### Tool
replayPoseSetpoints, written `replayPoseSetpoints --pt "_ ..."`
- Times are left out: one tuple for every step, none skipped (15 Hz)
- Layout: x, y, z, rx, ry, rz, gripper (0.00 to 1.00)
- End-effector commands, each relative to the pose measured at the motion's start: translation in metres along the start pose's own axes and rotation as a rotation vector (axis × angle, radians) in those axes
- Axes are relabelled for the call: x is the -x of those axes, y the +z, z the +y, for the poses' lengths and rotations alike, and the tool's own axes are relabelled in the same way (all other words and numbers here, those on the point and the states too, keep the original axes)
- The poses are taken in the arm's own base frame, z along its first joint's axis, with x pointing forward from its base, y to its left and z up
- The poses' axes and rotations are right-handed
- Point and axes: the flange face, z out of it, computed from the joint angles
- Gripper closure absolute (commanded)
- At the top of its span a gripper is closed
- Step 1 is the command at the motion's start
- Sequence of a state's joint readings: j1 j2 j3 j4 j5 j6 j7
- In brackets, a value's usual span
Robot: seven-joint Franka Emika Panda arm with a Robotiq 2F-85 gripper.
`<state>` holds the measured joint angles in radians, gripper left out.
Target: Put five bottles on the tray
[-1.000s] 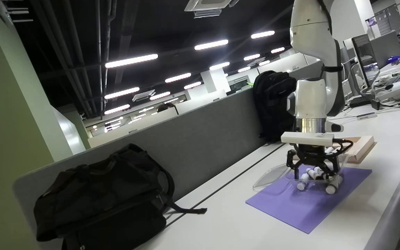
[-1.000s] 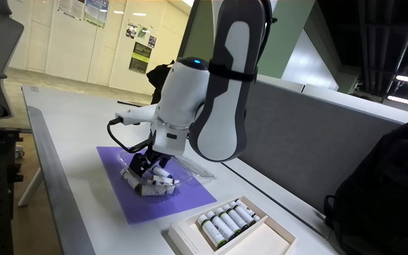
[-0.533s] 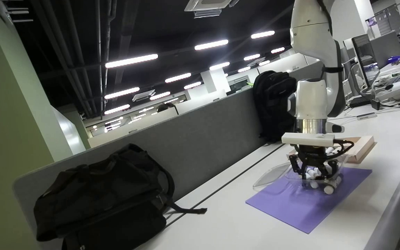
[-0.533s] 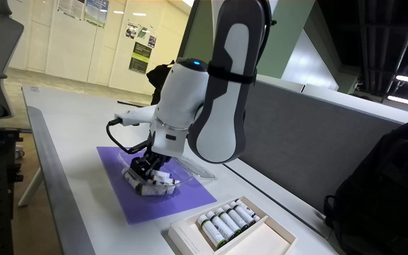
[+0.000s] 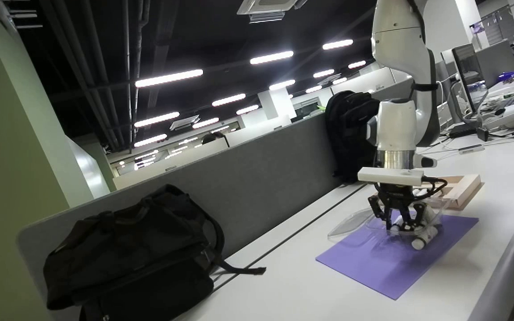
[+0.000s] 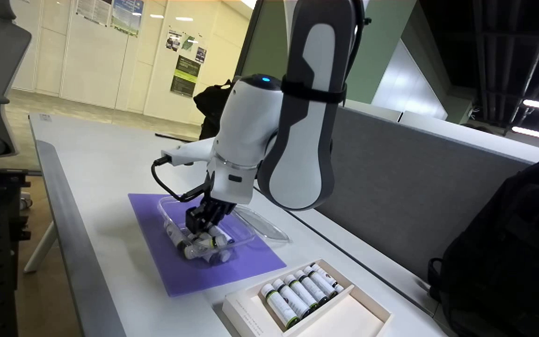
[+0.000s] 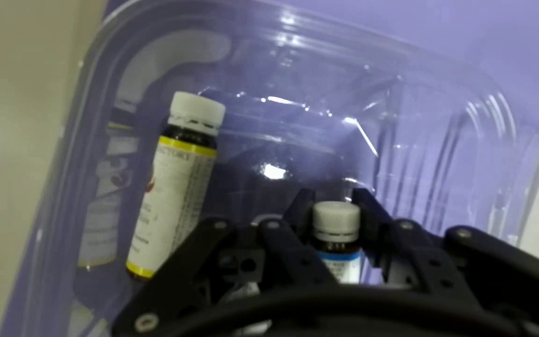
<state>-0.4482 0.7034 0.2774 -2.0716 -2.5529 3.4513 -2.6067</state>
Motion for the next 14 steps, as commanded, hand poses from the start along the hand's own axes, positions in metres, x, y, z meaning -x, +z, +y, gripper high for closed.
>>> replayPoseSetpoints --pt "-0.003 -0.020 -0.013 -0.029 -0.013 0.022 0.93" --pt "-0.003 -0.025 -0.016 -0.038 -0.016 0.027 0.93" --pt "-0.002 -0.030 -0.019 -0.047 -0.020 0.031 0.93" --pt "0.000 -0.034 -0.020 -0.057 -0.020 0.033 0.93" --pt "0.004 -0.036 -0.019 -0.063 -0.018 0.033 0.93" --pt "0.007 -0.038 -0.016 -0.063 -0.006 0.028 0.93" --pt "0.010 -0.040 -0.013 -0.056 0.012 0.027 0.93" --pt "0.012 -0.040 -0.009 -0.048 0.032 0.028 0.93" --pt "0.012 -0.042 -0.005 -0.039 0.057 0.033 0.93" --pt "0.011 -0.043 -0.001 -0.033 0.079 0.036 0.93" --pt "0.007 -0.047 -0.001 -0.040 0.104 0.044 0.93" --pt "0.000 -0.052 -0.002 -0.046 0.128 0.050 0.93" --pt "-0.007 -0.056 -0.001 -0.053 0.154 0.059 0.93" --pt "-0.014 -0.058 0.000 -0.058 0.178 0.065 0.93"
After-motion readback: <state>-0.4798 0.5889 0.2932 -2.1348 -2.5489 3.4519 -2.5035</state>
